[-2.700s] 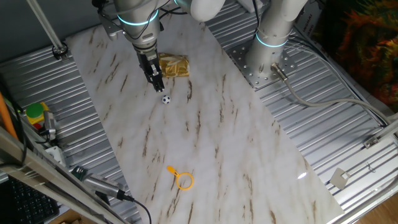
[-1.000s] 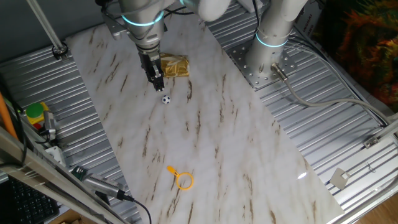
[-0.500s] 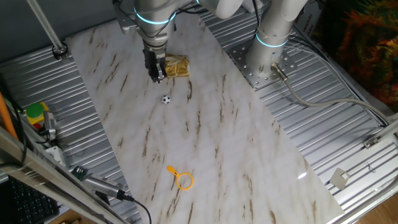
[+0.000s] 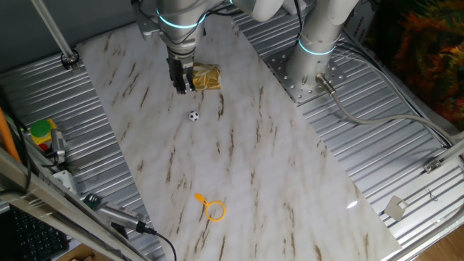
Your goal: Attach the bubble ring to the ball
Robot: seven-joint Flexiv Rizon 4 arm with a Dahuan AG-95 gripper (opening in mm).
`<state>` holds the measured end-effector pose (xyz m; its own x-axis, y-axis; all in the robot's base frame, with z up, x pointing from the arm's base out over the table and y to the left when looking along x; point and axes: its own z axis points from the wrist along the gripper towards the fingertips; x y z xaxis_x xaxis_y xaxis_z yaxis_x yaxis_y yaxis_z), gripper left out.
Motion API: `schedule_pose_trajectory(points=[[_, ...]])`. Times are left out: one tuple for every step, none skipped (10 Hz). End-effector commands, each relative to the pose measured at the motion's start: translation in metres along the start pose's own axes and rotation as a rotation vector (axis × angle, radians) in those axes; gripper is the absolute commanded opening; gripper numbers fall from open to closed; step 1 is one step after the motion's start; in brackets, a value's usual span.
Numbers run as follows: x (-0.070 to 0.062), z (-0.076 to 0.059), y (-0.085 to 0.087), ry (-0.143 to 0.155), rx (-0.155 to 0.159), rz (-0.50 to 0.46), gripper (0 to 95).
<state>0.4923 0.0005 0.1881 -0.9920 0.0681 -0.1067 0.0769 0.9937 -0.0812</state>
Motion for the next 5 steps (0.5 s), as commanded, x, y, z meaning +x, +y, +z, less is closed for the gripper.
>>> schedule_pose_trajectory(points=[[0.0039,-0.0046,0.001,0.004,0.0,-0.001,0.0],[0.0038,-0.0049,0.0012,0.002,-0.002,-0.002,0.0],[0.0037,-0.0049,0.0012,0.006,0.001,-0.001,0.0],[0.0037,-0.0049,0.0012,0.009,0.002,0.004,0.0],[0.0035,-0.005,0.0013,0.008,0.002,0.006,0.0]])
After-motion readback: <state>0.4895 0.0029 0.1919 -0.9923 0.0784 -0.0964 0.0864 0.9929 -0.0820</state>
